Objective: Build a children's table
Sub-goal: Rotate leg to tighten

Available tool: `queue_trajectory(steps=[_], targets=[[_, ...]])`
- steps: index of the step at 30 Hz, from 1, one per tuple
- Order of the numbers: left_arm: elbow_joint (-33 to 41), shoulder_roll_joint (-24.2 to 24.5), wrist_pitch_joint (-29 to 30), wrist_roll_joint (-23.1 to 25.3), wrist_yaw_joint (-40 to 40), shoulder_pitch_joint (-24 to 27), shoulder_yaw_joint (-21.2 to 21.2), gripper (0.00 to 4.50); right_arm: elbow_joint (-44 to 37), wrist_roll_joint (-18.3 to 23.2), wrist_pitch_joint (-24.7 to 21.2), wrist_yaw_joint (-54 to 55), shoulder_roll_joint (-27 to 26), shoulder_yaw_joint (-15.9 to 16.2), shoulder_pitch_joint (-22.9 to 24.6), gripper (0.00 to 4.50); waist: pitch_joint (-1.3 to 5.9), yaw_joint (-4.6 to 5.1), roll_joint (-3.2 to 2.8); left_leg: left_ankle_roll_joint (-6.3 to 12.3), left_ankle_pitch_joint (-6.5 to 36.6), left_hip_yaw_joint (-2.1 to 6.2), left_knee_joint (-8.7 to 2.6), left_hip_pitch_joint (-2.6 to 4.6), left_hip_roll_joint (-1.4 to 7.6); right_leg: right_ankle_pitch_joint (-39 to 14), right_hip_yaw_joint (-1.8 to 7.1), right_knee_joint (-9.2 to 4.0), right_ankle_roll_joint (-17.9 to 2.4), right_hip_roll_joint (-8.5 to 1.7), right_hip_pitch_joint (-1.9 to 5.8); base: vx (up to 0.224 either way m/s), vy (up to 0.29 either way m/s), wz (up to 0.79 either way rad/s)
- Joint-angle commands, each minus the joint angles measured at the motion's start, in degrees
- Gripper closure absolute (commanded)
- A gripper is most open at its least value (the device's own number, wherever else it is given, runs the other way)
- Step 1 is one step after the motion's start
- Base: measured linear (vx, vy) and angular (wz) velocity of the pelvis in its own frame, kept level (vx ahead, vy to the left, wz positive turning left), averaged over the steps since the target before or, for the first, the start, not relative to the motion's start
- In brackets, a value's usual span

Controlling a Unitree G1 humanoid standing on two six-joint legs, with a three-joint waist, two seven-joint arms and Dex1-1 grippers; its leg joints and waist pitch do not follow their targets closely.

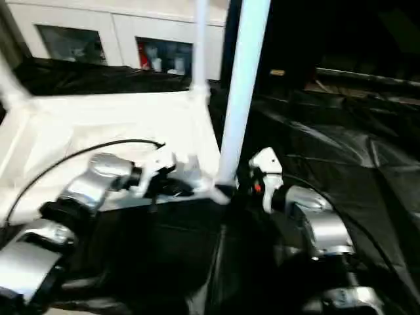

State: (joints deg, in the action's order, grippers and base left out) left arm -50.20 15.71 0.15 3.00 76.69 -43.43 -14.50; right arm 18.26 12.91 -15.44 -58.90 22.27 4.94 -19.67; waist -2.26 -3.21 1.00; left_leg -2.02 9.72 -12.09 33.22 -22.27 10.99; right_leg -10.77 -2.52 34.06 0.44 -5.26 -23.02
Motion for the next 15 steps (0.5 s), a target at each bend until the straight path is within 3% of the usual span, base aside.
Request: queue_trajectory(steps=[1, 5, 8, 15], targets=[[0.6, -0.3, -0.5, -0.2, 1.6, -0.5, -0.9, 4.50, -1.0, 0.4, 0.1, -2.1, 0.0, 1.8, 0.7, 1.32, 3.44, -0.33, 0.07, 5.12, 9.5, 0.90, -3.30, 1.68, 2.78, -0.5, 1.66, -2.70, -17.4, -2.92, 2.49, 0.000, 0.000, 0.00], [0.5, 0.4, -0.3, -0.6, 2.4, -0.7, -0.8, 4.50, -0.9, -0.2, 0.5, -2.9, 0.1, 2.8, 1.1, 1.59, 3.17, -0.59, 0.18, 2.54, 13.1, 1.02, -3.67, 1.79, 2.81, -7.1, 1.83, -3.32, -15.9, -3.18, 2.30, 0.000, 0.000, 0.00], [0.7, 0.4, -0.4, -0.8, 2.1, -0.7, -0.6, 4.50, -0.7, -0.4, 0.5, -3.0, -0.2, 3.1, 1.1, 1.85, 3.17, -0.55, 0.17, 1.78, 13.8, 1.13, -3.79, 1.81, 2.80, -8.5, 1.87, -3.44, -15.3, -3.19, 2.26, 0.000, 0.000, 0.00], [0.7, 0.0, -0.4, -0.6, 1.5, -0.5, -0.5, 4.50, -1.4, 0.5, 0.0, -3.4, -0.3, 3.4, 1.8, 2.11, 3.35, -0.65, 0.30, 2.90, 11.3, 1.06, -3.51, 1.65, 2.68, -4.5, 1.84, -3.04, -15.7, -3.13, 2.45, 0.000, 0.000, 0.00]])
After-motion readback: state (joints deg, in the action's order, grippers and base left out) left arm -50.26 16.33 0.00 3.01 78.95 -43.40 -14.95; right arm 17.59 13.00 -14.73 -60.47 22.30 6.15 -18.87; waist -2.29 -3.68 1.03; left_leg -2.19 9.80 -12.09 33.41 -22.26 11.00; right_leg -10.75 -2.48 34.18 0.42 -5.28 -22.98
